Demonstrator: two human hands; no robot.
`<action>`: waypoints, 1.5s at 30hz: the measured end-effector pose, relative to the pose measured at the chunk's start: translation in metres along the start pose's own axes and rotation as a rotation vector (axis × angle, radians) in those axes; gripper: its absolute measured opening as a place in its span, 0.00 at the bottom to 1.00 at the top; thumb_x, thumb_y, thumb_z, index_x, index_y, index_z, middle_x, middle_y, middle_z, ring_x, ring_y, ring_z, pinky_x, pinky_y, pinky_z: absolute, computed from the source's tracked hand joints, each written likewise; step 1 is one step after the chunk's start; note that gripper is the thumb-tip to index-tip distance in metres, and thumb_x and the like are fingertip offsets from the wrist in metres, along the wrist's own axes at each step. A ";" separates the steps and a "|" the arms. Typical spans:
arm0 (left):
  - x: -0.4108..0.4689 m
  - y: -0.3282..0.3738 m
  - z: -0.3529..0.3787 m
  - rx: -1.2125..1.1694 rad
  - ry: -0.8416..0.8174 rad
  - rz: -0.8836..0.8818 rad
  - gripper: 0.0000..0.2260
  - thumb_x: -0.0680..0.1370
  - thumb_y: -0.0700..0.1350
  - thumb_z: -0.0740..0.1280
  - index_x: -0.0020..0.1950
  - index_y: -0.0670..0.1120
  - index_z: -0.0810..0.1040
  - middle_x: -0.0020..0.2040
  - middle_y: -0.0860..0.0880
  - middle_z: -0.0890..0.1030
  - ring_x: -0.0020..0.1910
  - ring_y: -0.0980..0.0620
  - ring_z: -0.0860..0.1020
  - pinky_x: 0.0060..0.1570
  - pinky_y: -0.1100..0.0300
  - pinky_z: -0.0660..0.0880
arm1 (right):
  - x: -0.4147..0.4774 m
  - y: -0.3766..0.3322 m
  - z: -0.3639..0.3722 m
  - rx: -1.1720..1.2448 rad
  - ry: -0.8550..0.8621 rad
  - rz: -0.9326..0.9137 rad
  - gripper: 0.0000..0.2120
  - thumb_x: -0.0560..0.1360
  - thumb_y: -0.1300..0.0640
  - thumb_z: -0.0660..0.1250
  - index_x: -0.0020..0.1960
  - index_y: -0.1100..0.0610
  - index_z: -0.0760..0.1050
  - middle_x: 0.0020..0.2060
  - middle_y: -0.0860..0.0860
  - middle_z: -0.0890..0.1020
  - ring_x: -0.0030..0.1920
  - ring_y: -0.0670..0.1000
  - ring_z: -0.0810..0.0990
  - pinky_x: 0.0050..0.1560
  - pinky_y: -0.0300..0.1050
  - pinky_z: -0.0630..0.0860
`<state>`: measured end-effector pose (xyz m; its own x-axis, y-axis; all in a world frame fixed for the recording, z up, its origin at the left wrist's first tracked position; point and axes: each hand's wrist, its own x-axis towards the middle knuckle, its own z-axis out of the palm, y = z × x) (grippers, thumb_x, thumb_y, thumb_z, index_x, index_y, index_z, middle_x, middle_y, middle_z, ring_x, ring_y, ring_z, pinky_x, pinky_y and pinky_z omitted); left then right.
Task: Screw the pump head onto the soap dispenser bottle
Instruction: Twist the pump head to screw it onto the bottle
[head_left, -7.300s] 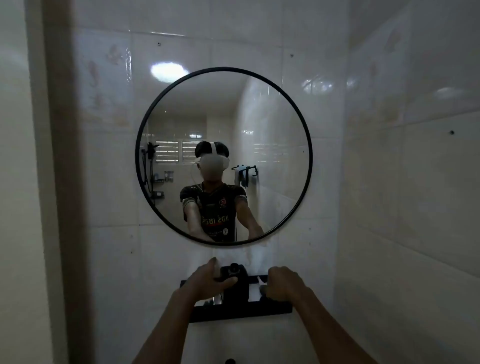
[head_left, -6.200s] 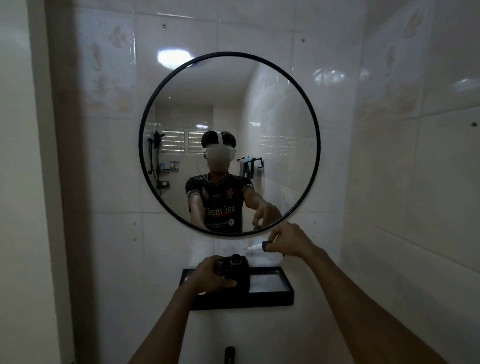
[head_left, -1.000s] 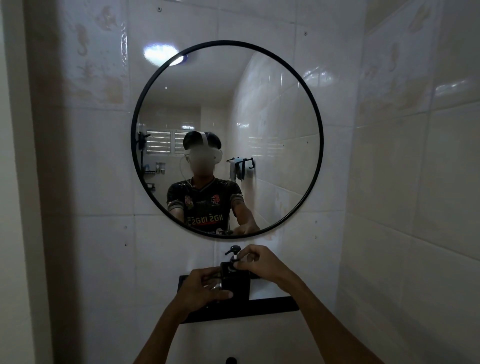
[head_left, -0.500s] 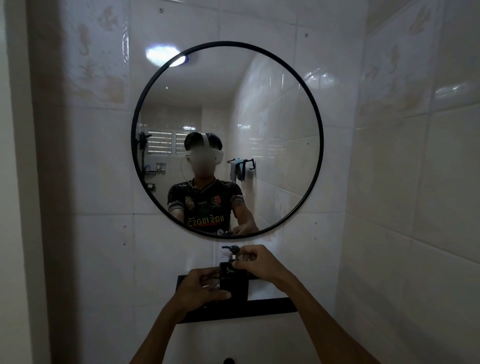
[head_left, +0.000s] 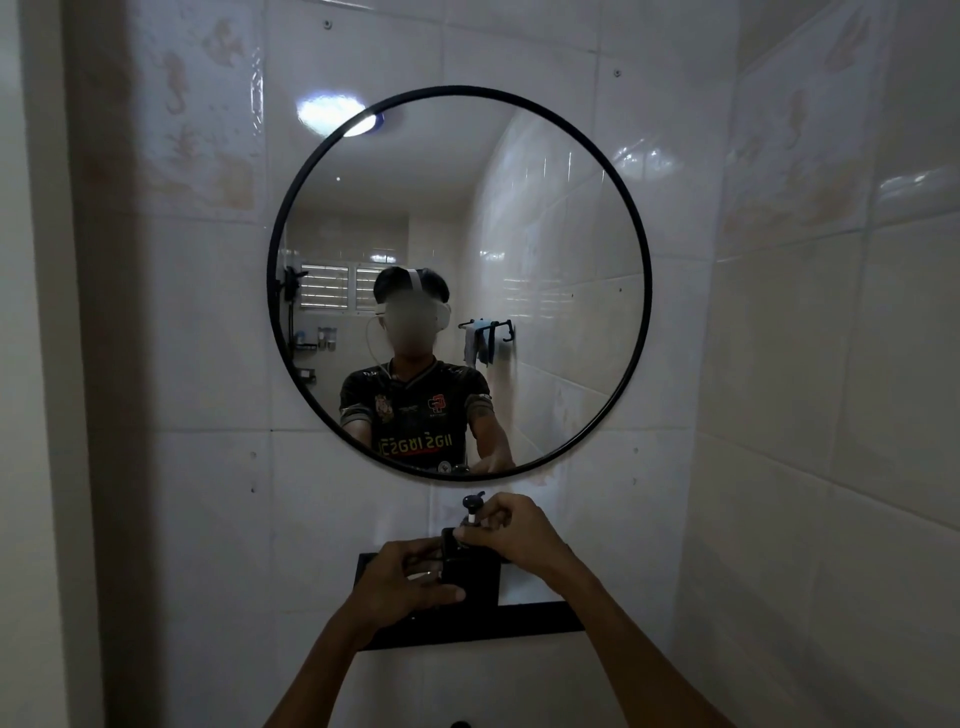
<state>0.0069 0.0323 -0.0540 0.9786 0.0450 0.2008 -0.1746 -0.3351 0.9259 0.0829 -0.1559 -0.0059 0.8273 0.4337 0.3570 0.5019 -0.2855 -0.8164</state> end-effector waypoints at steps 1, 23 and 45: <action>0.000 0.001 0.000 0.000 0.001 0.004 0.30 0.61 0.46 0.84 0.59 0.58 0.78 0.48 0.64 0.85 0.50 0.69 0.81 0.44 0.74 0.77 | 0.000 0.002 0.001 0.028 -0.008 -0.005 0.12 0.68 0.48 0.79 0.42 0.53 0.80 0.32 0.45 0.76 0.34 0.43 0.74 0.37 0.34 0.72; -0.003 0.002 0.002 0.003 -0.004 0.035 0.32 0.64 0.43 0.83 0.66 0.51 0.77 0.58 0.54 0.83 0.58 0.59 0.80 0.44 0.71 0.79 | -0.005 0.007 0.001 0.159 -0.016 0.000 0.12 0.72 0.52 0.77 0.51 0.57 0.84 0.41 0.54 0.84 0.44 0.51 0.83 0.49 0.40 0.78; -0.010 0.008 0.004 0.047 0.021 0.052 0.25 0.63 0.49 0.83 0.56 0.63 0.80 0.52 0.64 0.85 0.54 0.66 0.80 0.44 0.75 0.77 | -0.010 -0.003 -0.006 0.192 -0.082 0.024 0.09 0.74 0.61 0.74 0.54 0.57 0.85 0.39 0.44 0.88 0.44 0.39 0.86 0.43 0.28 0.78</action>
<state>-0.0036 0.0255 -0.0498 0.9657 0.0460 0.2556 -0.2195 -0.3814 0.8980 0.0749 -0.1648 -0.0040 0.8114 0.4990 0.3045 0.4185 -0.1322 -0.8986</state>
